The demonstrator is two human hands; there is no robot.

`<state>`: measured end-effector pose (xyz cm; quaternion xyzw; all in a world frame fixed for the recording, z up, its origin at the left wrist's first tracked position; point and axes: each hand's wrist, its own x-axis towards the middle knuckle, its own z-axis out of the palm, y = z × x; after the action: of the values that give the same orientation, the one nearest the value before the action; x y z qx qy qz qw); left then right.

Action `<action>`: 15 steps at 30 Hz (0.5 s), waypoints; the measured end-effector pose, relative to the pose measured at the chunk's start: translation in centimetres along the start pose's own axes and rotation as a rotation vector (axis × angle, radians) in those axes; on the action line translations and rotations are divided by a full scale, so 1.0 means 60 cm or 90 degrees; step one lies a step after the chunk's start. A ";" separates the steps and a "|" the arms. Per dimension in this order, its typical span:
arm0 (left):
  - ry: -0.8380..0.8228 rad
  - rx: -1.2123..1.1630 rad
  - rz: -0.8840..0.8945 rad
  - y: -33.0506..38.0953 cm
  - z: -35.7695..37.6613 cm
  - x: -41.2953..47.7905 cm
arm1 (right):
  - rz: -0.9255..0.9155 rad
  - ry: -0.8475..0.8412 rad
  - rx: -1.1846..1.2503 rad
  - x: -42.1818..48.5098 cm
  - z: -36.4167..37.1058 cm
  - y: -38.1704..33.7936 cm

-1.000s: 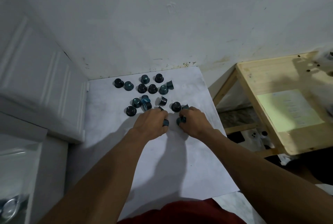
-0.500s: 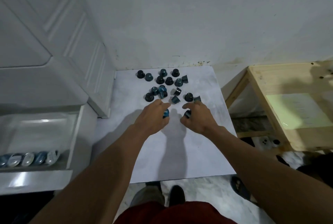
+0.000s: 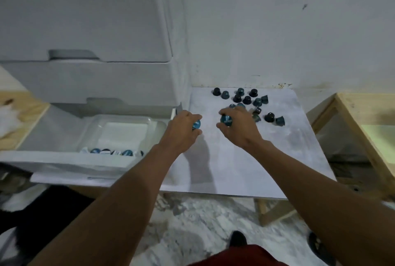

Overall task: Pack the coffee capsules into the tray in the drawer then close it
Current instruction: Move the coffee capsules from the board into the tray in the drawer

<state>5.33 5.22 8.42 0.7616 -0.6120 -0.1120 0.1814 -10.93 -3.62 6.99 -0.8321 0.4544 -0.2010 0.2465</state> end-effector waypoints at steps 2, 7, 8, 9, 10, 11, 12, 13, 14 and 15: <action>0.024 -0.003 -0.024 -0.046 -0.035 -0.037 | -0.034 0.014 0.008 -0.008 0.029 -0.061; 0.073 -0.032 -0.073 -0.156 -0.115 -0.125 | -0.065 0.009 0.048 -0.032 0.098 -0.217; 0.083 -0.041 -0.089 -0.174 -0.130 -0.140 | -0.068 0.008 0.058 -0.034 0.113 -0.242; 0.091 -0.048 -0.103 -0.192 -0.143 -0.151 | -0.072 0.003 0.067 -0.035 0.127 -0.262; 0.095 -0.051 -0.114 -0.209 -0.154 -0.161 | -0.077 -0.005 0.067 -0.035 0.141 -0.281; 0.095 -0.049 -0.123 -0.225 -0.164 -0.168 | -0.082 -0.017 0.060 -0.034 0.155 -0.296; 0.094 -0.044 -0.129 -0.240 -0.173 -0.173 | -0.089 -0.030 0.052 -0.033 0.167 -0.310; 0.096 -0.043 -0.137 -0.253 -0.180 -0.175 | -0.095 -0.043 0.046 -0.031 0.178 -0.321; 0.100 -0.049 -0.145 -0.267 -0.186 -0.176 | -0.102 -0.052 0.041 -0.027 0.188 -0.332; 0.104 -0.058 -0.152 -0.279 -0.191 -0.175 | -0.105 -0.060 0.036 -0.020 0.198 -0.339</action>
<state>22.37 20.14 11.35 0.8266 -0.4944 -0.0983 0.2503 8.47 9.60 9.46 -0.8679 0.3665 -0.1941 0.2736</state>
